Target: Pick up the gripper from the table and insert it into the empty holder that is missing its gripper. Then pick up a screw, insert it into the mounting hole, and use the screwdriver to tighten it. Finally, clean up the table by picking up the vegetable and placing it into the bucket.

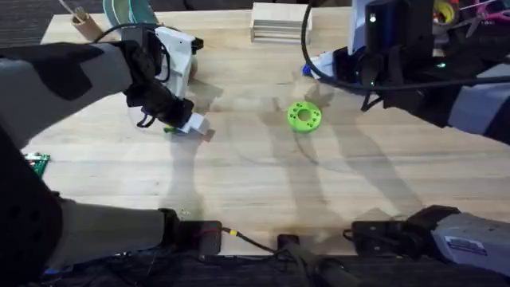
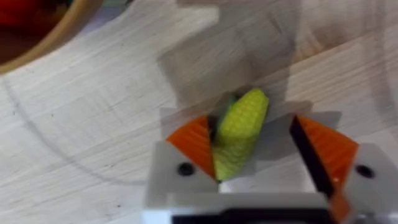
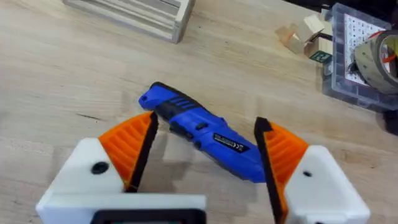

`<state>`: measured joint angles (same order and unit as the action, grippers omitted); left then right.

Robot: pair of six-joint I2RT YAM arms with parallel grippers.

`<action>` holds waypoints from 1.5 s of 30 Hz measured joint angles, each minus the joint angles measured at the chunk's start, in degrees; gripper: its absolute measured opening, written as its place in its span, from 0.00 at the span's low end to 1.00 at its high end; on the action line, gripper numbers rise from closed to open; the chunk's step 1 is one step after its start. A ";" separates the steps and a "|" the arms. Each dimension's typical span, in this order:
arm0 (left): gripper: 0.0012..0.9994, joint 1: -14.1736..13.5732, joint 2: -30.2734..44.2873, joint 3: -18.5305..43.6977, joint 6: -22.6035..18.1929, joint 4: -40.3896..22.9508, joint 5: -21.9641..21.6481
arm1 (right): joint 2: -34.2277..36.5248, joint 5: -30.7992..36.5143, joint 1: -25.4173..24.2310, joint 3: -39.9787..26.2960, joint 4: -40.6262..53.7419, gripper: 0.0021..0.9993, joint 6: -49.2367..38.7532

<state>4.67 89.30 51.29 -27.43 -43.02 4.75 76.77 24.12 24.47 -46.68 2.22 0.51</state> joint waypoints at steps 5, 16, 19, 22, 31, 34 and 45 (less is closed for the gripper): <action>0.41 -0.02 0.00 0.00 -0.51 -0.02 0.29 | 0.00 0.00 0.00 0.02 0.00 1.00 -0.02; 0.03 0.00 -0.42 0.22 -0.86 0.63 0.11 | 0.01 0.00 0.00 0.01 0.00 0.99 0.00; 0.03 0.04 -2.45 0.20 -0.86 0.73 -0.04 | 0.00 0.00 0.00 0.00 0.00 0.99 0.00; 0.03 0.04 -6.37 0.20 -0.86 1.24 -0.04 | 0.00 0.00 0.00 0.00 0.00 0.99 0.00; 0.03 0.04 -17.84 1.42 -0.86 4.54 -0.04 | 0.00 0.00 0.00 0.00 0.00 0.99 0.00; 0.03 0.04 -19.81 1.79 -0.84 11.20 -0.04 | 0.00 0.00 0.00 0.00 0.00 0.99 0.00; 0.03 0.04 -13.87 2.14 2.31 30.26 -0.04 | 0.00 0.00 0.00 0.00 0.00 0.99 0.00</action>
<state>4.71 75.43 53.43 -25.12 -12.76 4.71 76.77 24.12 24.47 -46.68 2.22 0.51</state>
